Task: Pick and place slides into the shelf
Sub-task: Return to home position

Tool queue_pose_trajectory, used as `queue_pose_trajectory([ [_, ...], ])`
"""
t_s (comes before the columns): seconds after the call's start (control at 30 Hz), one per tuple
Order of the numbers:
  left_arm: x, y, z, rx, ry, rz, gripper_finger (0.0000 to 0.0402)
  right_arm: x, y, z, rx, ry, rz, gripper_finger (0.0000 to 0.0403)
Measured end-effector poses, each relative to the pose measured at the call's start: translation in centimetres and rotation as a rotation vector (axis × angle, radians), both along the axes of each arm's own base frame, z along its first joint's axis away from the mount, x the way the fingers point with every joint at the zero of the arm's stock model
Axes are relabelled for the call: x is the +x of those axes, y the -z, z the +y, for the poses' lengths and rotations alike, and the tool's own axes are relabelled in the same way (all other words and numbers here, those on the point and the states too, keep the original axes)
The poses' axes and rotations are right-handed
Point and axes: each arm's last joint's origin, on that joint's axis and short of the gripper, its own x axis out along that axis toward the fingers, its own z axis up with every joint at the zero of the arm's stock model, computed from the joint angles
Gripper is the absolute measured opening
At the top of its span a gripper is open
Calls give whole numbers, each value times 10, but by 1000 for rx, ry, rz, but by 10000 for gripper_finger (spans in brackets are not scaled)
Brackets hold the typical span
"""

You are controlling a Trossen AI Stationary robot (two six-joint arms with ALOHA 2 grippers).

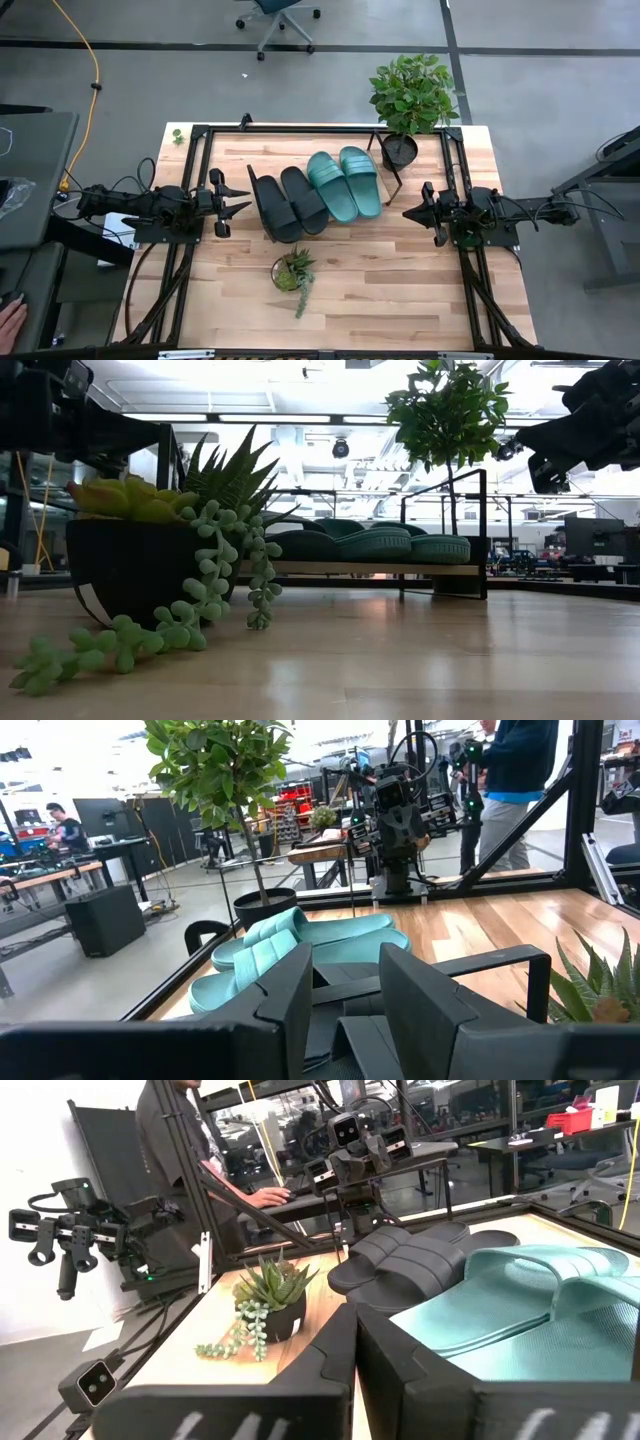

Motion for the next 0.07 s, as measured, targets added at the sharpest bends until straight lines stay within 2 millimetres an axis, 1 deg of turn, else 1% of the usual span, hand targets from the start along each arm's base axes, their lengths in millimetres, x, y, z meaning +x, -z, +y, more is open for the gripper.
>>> queue_pose_trajectory([
  [0.07, 0, 0, 0, 0, 0, -1, 106, 0, 0, 0, 0, 0, 0, 2],
])
